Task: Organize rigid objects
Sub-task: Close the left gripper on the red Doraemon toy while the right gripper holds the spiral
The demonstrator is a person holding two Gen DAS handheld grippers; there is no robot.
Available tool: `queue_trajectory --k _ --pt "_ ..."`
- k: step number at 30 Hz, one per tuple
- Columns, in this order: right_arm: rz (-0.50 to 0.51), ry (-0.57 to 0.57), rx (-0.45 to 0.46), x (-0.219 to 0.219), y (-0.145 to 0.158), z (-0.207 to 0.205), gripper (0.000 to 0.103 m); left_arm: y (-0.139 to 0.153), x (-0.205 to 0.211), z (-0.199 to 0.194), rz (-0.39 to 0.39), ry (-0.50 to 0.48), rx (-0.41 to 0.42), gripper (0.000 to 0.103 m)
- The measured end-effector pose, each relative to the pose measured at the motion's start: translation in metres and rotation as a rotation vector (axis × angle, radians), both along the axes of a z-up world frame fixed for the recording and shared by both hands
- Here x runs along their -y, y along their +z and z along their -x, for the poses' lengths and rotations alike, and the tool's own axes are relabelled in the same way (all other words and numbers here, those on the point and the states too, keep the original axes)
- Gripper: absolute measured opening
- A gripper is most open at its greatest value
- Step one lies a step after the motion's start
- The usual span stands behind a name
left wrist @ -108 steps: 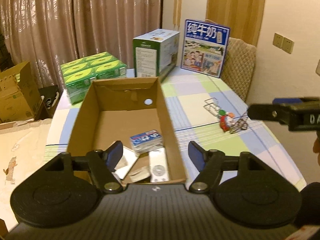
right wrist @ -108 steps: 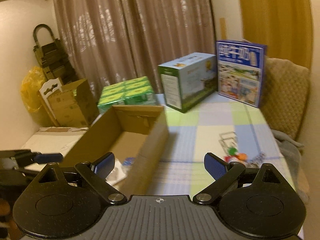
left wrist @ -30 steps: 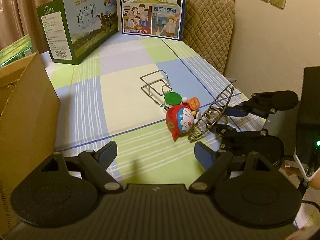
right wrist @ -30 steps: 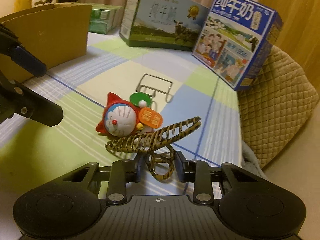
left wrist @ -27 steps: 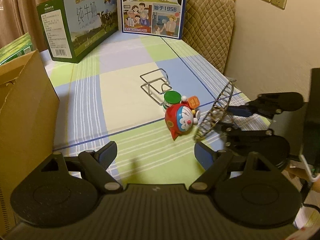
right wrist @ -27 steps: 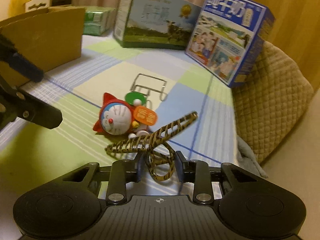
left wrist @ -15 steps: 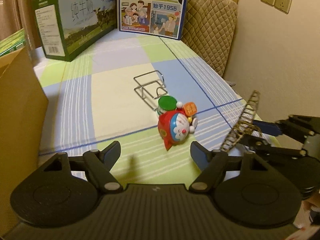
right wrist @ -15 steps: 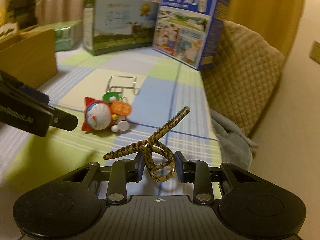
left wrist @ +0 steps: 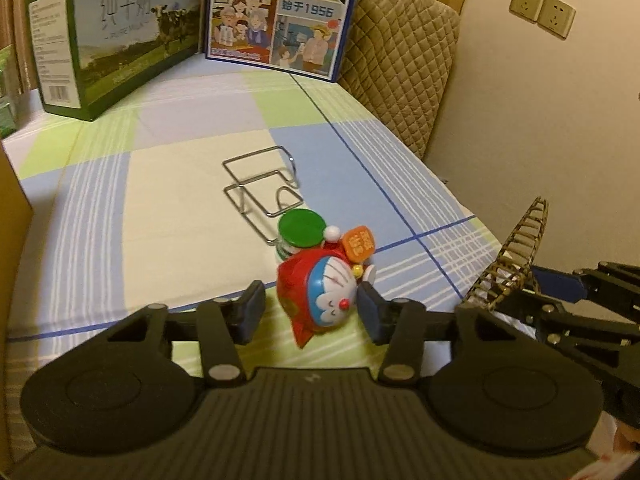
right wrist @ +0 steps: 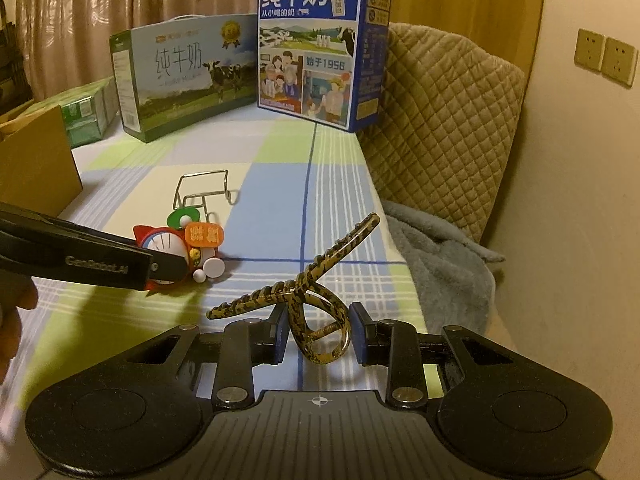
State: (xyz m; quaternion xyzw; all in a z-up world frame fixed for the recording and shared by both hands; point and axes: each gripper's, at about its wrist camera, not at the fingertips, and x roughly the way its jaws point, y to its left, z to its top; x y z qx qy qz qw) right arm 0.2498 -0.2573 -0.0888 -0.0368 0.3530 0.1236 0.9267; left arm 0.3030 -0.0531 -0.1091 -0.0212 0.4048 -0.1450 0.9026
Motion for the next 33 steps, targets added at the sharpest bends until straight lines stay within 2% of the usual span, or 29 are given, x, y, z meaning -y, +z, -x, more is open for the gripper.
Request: queue_trajectory --k 1,6,12,15,20,24,26,29,30,31,33 --pt "-0.003 0.001 -0.006 0.000 0.000 0.000 0.028 0.000 0.001 0.001 0.001 -0.003 0.001 0.039" --pt "-0.031 0.000 -0.034 0.002 -0.001 0.002 0.028 0.002 0.001 0.020 -0.031 0.009 -0.008 0.038" --pt "-0.078 -0.003 -0.068 0.003 0.008 0.012 0.028 0.010 -0.008 0.074 -0.082 0.050 -0.026 0.038" --pt "-0.083 0.037 -0.121 -0.003 0.009 0.021 0.028 0.012 -0.016 0.108 -0.076 0.075 -0.043 0.038" --pt "-0.012 0.140 -0.154 -0.019 0.009 0.040 0.028 0.013 -0.029 0.147 -0.087 0.106 -0.040 0.038" --pt "0.045 0.176 -0.138 -0.027 0.006 0.050 0.028 0.011 -0.036 0.155 -0.074 0.120 -0.043 0.038" --pt "0.043 0.181 -0.129 -0.028 0.004 0.049 0.029 0.011 -0.037 0.156 -0.066 0.120 -0.035 0.038" --pt "0.047 0.201 -0.114 -0.030 0.001 0.049 0.038 0.010 -0.037 0.157 -0.066 0.115 -0.022 0.039" --pt "0.059 0.212 -0.108 -0.031 -0.001 0.048 0.046 0.009 -0.037 0.156 -0.065 0.114 -0.019 0.039" --pt "0.078 0.221 -0.100 -0.032 -0.003 0.048 0.050 0.008 -0.038 0.156 -0.062 0.118 -0.017 0.039" --pt "0.106 0.229 -0.088 -0.035 -0.005 0.047 0.051 0.008 -0.039 0.155 -0.050 0.126 -0.017 0.039"
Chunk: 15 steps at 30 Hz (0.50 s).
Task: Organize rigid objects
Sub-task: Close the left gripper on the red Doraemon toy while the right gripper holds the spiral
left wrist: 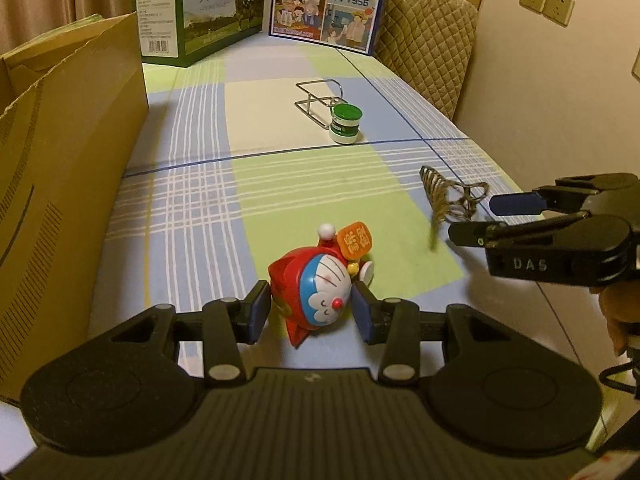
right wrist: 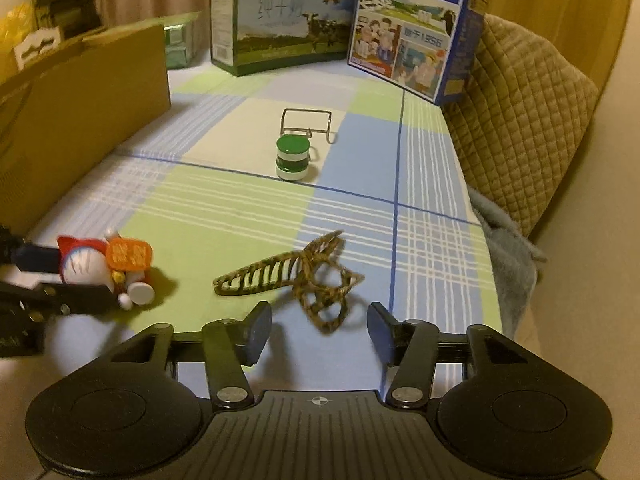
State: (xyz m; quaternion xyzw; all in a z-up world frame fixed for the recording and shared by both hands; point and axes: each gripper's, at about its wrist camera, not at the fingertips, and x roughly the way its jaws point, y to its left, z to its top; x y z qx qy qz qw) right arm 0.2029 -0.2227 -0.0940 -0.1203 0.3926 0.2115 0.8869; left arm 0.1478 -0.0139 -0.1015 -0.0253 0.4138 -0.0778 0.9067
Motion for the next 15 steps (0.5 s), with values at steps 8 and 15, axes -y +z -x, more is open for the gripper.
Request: queue_trajectory --k 8,15 --pt "-0.070 -0.048 0.000 0.012 -0.001 -0.009 0.060 -0.003 -0.002 -0.001 0.027 0.008 0.011 0.038" --pt "-0.072 0.037 0.040 0.006 -0.008 -0.018 0.059 -0.006 -0.002 -0.002 0.036 0.011 0.010 0.038"
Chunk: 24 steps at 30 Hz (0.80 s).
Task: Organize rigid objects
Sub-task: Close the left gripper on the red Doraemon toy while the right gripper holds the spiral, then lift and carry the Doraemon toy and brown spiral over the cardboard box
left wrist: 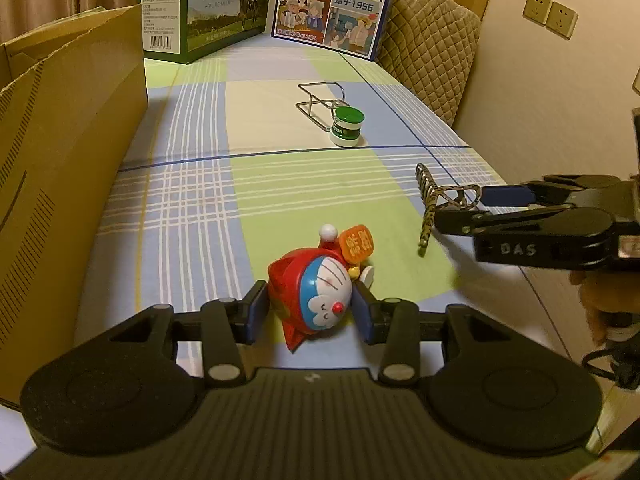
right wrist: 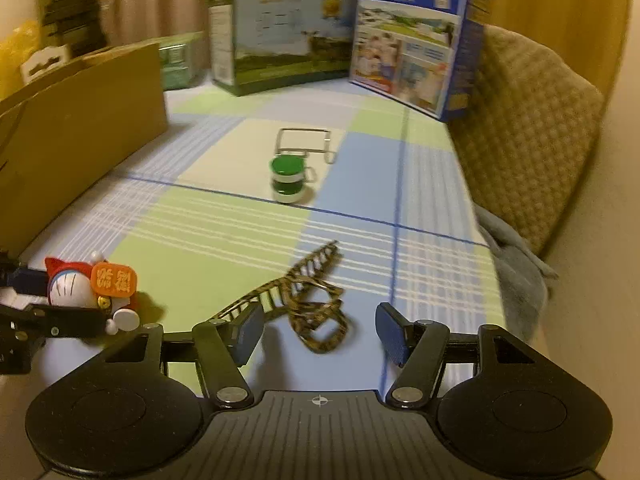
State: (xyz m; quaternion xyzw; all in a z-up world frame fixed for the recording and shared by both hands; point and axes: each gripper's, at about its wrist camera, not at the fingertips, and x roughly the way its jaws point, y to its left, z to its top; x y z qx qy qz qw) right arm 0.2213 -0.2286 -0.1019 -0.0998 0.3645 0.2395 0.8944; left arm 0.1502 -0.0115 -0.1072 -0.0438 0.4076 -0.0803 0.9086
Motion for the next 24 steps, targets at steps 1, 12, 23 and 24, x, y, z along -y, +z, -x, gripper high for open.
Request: queue_trajectory --k 1,12,23,24 --pt "0.002 0.016 0.005 -0.001 -0.002 -0.001 0.059 0.000 0.000 0.000 0.000 0.000 0.000 0.038" --pt "-0.010 0.076 -0.007 -0.006 -0.006 -0.002 0.027 -0.001 0.001 0.000 -0.001 -0.003 0.003 0.038" --pt "-0.073 -0.007 -0.060 -0.002 0.008 0.004 0.027 0.000 0.002 -0.003 0.000 -0.032 0.008 0.043" --pt "-0.072 -0.009 -0.060 -0.002 0.008 0.004 0.027 0.001 0.002 -0.003 -0.001 -0.035 0.009 0.043"
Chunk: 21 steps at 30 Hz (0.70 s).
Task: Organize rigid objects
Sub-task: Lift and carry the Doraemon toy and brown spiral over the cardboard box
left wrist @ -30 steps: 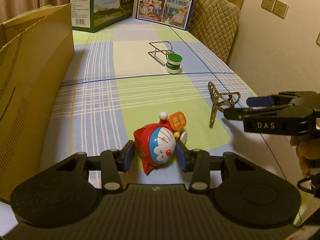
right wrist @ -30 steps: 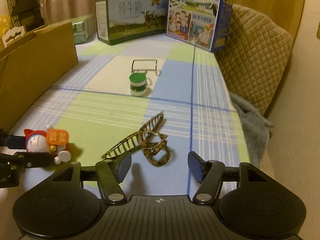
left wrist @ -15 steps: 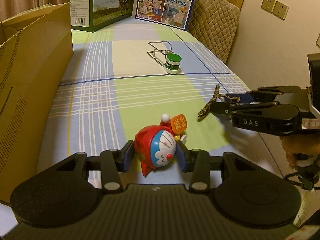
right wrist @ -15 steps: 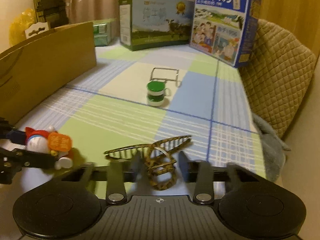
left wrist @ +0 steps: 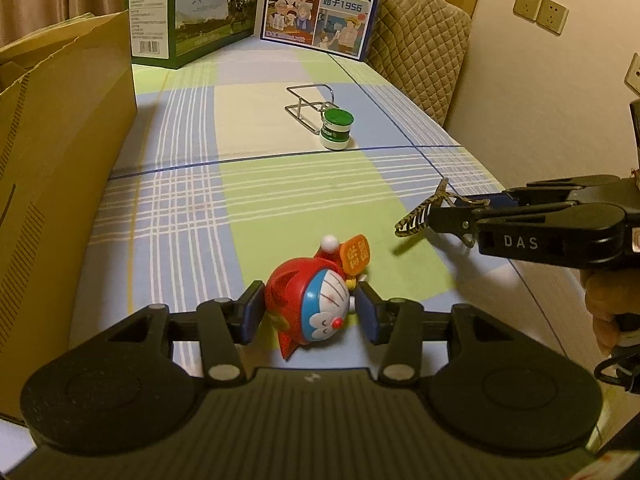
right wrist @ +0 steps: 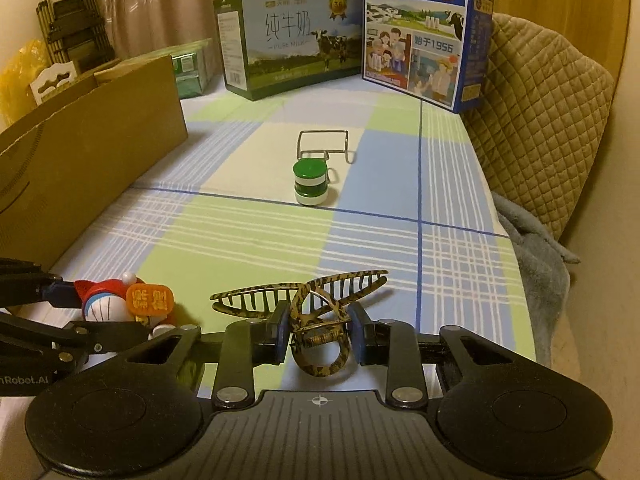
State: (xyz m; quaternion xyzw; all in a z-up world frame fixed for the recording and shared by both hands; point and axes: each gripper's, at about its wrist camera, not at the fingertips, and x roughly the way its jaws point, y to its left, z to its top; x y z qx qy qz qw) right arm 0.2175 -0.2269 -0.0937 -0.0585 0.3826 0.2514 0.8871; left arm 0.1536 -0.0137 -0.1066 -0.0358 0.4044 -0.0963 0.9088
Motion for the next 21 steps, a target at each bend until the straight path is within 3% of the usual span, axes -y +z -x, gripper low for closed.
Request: queue_trajectory --k 10,21 --pt "-0.009 -0.057 0.006 0.006 0.010 0.012 0.027 0.012 0.003 0.009 -0.021 -0.019 0.013 0.039" --pt "-0.038 -0.125 0.042 0.008 0.044 0.037 0.027 0.051 0.002 0.035 -0.012 -0.030 0.049 0.039"
